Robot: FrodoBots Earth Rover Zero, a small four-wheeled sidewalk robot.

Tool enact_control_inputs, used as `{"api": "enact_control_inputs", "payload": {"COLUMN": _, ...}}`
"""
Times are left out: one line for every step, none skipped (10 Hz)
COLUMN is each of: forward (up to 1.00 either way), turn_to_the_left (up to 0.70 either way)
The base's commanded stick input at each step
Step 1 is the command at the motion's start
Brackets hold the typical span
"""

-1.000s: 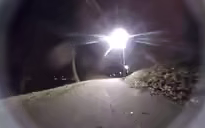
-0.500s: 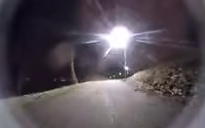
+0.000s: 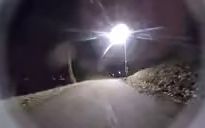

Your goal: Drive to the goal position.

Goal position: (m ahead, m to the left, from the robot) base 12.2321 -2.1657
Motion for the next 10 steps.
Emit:
{"api": "enact_control_inputs", "payload": {"forward": 1.0, "turn_to_the_left": -0.05}}
{"api": "enact_control_inputs", "payload": {"forward": 1.0, "turn_to_the_left": -0.04}}
{"api": "enact_control_inputs", "payload": {"forward": 1.0, "turn_to_the_left": -0.02}}
{"api": "enact_control_inputs", "payload": {"forward": 1.0, "turn_to_the_left": 0.0}}
{"api": "enact_control_inputs", "payload": {"forward": 1.0, "turn_to_the_left": 0.0}}
{"api": "enact_control_inputs", "payload": {"forward": 1.0, "turn_to_the_left": 0.0}}
{"api": "enact_control_inputs", "payload": {"forward": 1.0, "turn_to_the_left": 0.0}}
{"api": "enact_control_inputs", "payload": {"forward": 1.0, "turn_to_the_left": 0.0}}
{"api": "enact_control_inputs", "payload": {"forward": 1.0, "turn_to_the_left": 0.0}}
{"api": "enact_control_inputs", "payload": {"forward": 1.0, "turn_to_the_left": 0.0}}
